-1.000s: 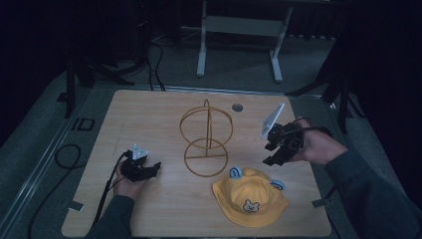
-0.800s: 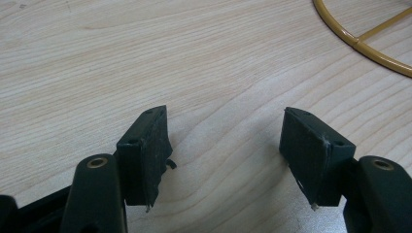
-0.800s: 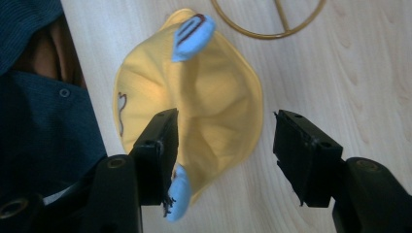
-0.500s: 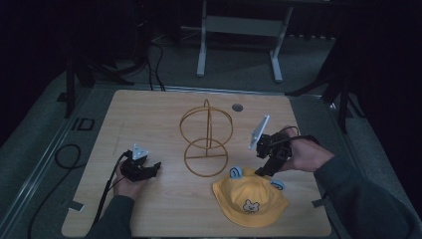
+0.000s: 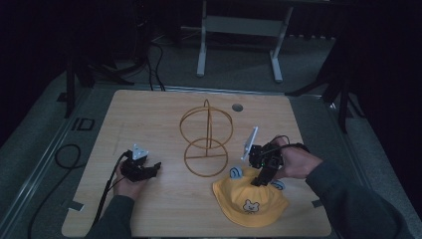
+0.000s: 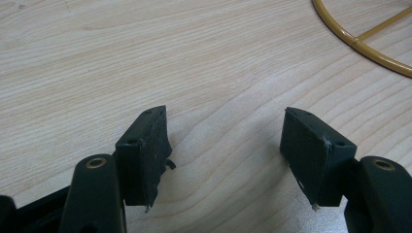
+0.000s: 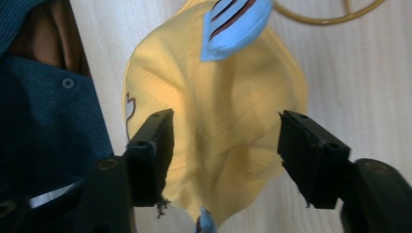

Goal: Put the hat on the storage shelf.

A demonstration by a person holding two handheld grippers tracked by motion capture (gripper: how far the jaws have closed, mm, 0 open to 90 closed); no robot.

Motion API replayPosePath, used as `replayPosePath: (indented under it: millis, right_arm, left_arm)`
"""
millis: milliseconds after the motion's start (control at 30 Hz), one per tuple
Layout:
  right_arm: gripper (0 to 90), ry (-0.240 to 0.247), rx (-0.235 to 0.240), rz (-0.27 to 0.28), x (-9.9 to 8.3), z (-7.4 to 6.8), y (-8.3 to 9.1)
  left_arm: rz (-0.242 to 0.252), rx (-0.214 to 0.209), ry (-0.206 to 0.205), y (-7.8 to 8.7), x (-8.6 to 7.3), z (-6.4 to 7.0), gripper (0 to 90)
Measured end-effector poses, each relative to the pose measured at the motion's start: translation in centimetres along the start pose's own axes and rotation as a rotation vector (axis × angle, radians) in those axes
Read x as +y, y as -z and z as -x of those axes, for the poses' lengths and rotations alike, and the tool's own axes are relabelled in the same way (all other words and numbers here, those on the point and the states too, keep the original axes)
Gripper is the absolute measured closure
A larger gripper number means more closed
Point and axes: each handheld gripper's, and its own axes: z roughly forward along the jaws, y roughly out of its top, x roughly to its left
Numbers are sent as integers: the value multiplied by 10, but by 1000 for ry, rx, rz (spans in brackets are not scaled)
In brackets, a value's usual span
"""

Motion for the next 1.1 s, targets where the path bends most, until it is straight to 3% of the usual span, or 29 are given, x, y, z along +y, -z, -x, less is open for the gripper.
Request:
replayPosePath:
  millis: [33, 67, 233, 367, 433, 500, 667, 1100]
  right_arm:
    - [406, 0, 0, 0, 0, 0, 0]
    - [454, 14, 26, -34, 0, -1, -7]
    - [503, 12, 34, -80, 0, -1, -15]
    - [621, -3, 60, -105, -2, 1, -21]
    - [764, 10, 65, -111, -2, 1, -20]
    - [817, 24, 73, -118, -1, -1, -19]
    - [829, 45, 80, -112, -2, -3, -15]
    - [831, 22, 57, -84, -12, 5, 5]
  left_arm:
    - [0, 0, 0, 0, 0, 0, 347]
    - [0, 0, 0, 0, 0, 0, 347]
    - [0, 0, 0, 0, 0, 0, 347]
    - [1, 0, 0, 0, 0, 0, 346]
    - [0, 0, 0, 0, 0, 0, 346]
    - [0, 0, 0, 0, 0, 0, 346]
    - [0, 0, 0, 0, 0, 0, 346]
    - [1, 0, 1, 0, 0, 0, 345]
